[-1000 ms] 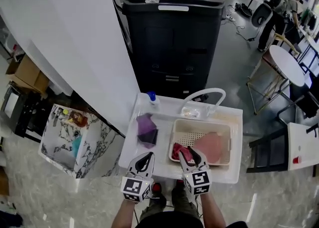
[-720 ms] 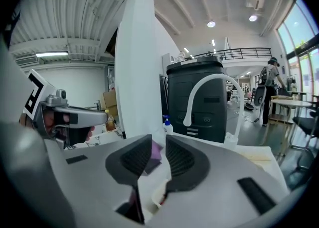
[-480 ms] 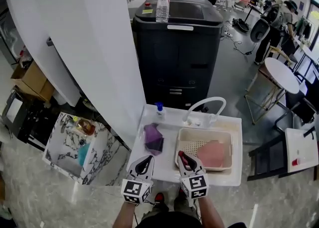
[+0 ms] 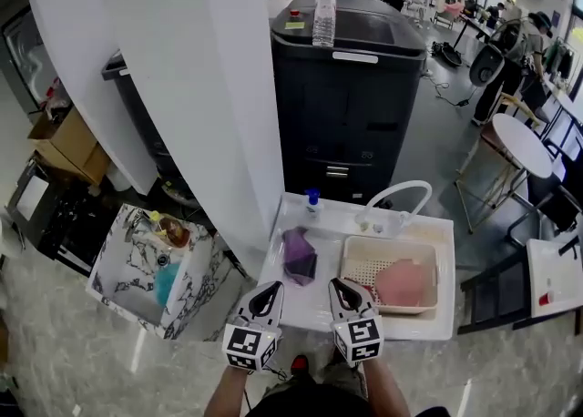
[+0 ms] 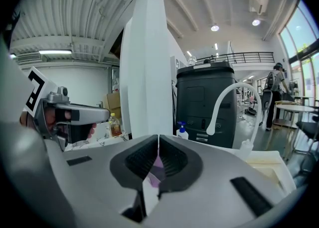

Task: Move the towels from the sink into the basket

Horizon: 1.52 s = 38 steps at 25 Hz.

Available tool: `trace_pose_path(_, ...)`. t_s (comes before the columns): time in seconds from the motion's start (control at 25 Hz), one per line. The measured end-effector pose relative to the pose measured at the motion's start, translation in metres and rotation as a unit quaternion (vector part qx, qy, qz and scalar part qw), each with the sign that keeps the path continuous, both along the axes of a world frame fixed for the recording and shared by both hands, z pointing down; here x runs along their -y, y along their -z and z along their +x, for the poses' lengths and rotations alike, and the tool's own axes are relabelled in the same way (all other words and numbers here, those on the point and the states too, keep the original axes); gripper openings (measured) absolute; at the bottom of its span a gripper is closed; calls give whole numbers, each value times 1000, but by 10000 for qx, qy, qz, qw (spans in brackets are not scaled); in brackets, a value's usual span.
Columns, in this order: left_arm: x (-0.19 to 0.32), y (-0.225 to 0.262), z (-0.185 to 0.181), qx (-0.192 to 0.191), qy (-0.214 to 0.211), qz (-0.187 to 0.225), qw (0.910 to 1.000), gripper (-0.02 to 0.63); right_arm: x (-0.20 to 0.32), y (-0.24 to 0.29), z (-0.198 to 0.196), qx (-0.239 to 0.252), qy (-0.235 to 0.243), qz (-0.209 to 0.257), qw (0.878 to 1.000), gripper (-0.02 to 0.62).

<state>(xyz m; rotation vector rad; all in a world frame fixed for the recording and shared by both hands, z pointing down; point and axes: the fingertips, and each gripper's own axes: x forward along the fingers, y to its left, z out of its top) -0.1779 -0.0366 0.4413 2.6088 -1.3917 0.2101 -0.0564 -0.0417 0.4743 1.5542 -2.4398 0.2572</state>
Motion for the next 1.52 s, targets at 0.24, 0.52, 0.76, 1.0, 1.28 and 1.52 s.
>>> trace_pose_path(0.24, 17, -10, -7, 3, 83, -127, 9999, 3, 17, -8, -6, -71, 78, -114, 9999, 29)
trace_pose_path(0.52, 53, -42, 2, 31, 245, -430, 9988, 3, 59, -40, -4, -41, 366, -370, 9986, 29)
trace_pose_path(0.76, 80, -72, 3, 71, 447, -736, 9963, 3, 90, -76, -5, 5, 557, -699, 9960, 29)
trace_pose_path(1.0, 107, -100, 2, 113, 599, -984, 9933, 3, 115, -100, -6, 20, 735, -950, 9928, 29)
trace_pose_path(1.28, 129, -131, 1, 120, 690, -1315, 9888, 3, 136, -125, -11, 29, 914, -1213, 9884, 29)
trace_pose_path(1.52, 146, -155, 3, 197, 676, -1515, 9860, 3, 152, -143, -16, 70, 1029, -1350, 9855, 29)
